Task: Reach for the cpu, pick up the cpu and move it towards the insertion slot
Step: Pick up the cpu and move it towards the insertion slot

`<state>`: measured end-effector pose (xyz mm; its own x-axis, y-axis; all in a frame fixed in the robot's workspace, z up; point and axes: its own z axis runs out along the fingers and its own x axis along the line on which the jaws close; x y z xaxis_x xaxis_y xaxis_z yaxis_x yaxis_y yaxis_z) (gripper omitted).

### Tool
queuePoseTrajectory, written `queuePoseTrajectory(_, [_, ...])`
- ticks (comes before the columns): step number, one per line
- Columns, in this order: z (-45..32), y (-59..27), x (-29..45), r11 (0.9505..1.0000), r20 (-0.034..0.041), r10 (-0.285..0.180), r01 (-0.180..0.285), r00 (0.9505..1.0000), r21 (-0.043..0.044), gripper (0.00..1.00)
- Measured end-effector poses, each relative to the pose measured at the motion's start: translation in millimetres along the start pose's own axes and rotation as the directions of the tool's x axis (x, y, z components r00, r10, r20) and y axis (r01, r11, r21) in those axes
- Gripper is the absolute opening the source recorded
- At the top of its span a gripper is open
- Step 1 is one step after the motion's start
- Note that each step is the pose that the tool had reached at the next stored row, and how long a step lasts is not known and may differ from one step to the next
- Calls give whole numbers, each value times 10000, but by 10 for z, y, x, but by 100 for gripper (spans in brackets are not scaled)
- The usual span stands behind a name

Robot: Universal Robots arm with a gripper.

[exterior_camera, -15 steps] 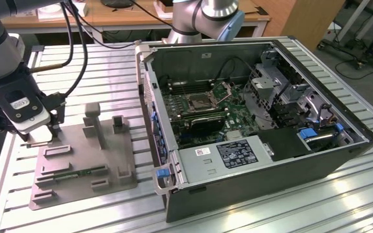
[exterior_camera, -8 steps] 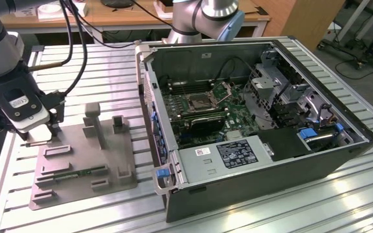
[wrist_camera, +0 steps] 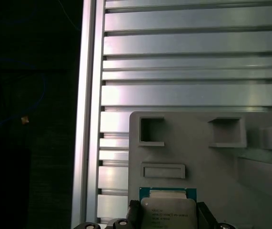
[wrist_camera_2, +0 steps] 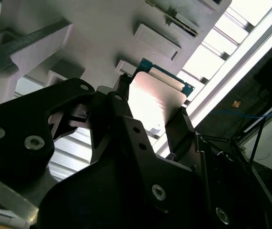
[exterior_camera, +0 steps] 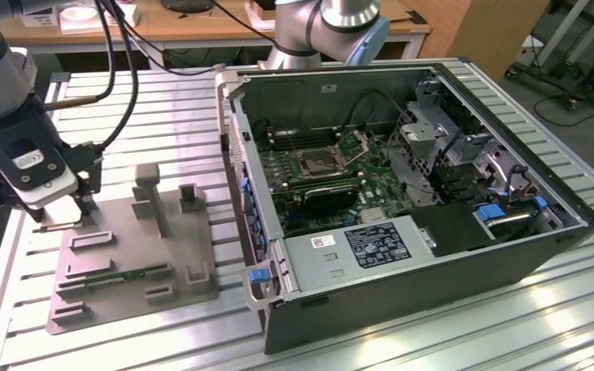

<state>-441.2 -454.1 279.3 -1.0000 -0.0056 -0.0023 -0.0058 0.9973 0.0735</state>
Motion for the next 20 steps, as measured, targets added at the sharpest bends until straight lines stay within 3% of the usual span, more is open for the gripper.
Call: queuePoseTrajectory(20, [-109, 8, 0, 10000, -2, 0, 0, 10000, 0, 54])
